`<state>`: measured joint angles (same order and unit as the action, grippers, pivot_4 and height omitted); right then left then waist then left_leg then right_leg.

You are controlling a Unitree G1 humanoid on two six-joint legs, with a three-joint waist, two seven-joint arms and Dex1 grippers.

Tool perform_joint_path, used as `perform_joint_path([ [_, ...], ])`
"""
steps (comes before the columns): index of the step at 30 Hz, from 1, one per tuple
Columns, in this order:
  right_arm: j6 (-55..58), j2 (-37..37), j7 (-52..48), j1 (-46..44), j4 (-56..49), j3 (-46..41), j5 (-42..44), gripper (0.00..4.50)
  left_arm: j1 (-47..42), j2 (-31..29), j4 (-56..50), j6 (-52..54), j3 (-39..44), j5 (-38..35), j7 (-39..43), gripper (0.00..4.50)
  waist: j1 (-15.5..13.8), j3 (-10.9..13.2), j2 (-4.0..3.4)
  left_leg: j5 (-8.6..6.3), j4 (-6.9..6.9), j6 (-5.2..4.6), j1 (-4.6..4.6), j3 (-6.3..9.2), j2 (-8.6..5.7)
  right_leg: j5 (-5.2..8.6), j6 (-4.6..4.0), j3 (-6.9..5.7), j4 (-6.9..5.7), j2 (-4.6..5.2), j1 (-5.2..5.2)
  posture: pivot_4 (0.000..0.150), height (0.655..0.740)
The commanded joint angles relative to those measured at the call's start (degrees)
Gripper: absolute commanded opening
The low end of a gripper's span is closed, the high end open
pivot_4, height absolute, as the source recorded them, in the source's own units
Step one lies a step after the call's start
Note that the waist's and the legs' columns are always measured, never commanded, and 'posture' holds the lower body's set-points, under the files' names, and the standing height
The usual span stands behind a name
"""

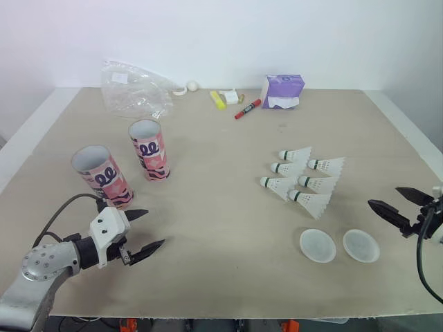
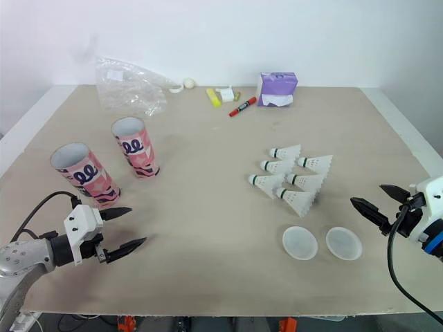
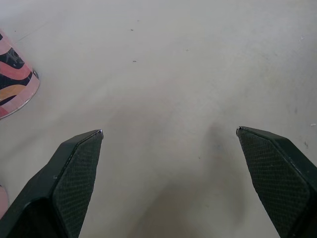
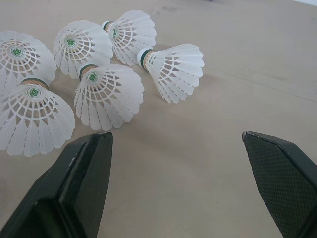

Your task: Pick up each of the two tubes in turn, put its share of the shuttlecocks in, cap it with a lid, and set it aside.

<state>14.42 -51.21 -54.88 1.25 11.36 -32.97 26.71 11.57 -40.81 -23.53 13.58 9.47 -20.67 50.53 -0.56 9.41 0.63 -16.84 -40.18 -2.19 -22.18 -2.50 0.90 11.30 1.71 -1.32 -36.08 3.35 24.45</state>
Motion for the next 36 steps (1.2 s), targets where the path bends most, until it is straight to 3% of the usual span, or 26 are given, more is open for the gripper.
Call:
perform_joint_path([
  [1, -0.3, -1.3, 0.0, -0.7, -2.1, -1.4, 0.5, 4.48, -0.7, -0.3, -1.2, -1.7, 0.0, -0.6, 1.3, 4.50, 0.0, 0.0, 0.00, 0.00, 0.00, 0.00, 0.00, 0.00, 0.00, 0.00, 0.00, 0.00, 0.00, 0.00, 0.00, 0.150, 0.7400],
  [20, -1.3, -1.6, -0.6, -1.3, -1.4, -0.9, -0.2, 4.48, -1.6, 0.7, -1.0, -2.1, -0.3, -3.0, 3.3, 4.50, 0.0, 0.0, 0.00, 0.00, 0.00, 0.00, 0.00, -0.02, 0.01, 0.00, 0.00, 0.01, 0.00, 0.00, 0.01, 0.150, 0.7400],
  [25, 0.7, -1.0, 0.1, -5.8, -9.0, 2.7, 1.7, 4.48, 0.7, 4.2, -4.4, -0.2, 0.9, -2.7, -3.1, 4.50, 0.3, 0.0, -0.07, 0.00, 0.00, 0.00, 0.03, -0.07, 0.03, -0.02, 0.02, 0.06, 0.00, -0.02, 0.02, 0.150, 0.7400],
  [32, 11.6, 5.2, 1.7, -14.6, -26.7, 17.4, 8.4, 4.48, 9.5, 14.4, -13.2, 2.4, 2.3, -1.0, -17.8, 4.50, 0.2, 0.1, 0.14, -0.02, 0.08, 0.02, 0.12, -0.38, 0.30, -0.12, 0.01, 0.58, 0.00, -0.27, 0.16, 0.150, 0.7400],
  [36, 13.9, 11.1, 1.5, -20.0, -32.4, 28.0, 9.2, 4.48, 13.7, 21.1, -15.0, -0.1, 4.8, 4.6, -27.8, 4.50, 0.1, 0.2, 0.23, -0.02, 0.09, 0.03, 0.01, -0.44, 0.28, -0.14, 0.02, 0.63, 0.00, -0.24, 0.30, 0.150, 0.7400],
])
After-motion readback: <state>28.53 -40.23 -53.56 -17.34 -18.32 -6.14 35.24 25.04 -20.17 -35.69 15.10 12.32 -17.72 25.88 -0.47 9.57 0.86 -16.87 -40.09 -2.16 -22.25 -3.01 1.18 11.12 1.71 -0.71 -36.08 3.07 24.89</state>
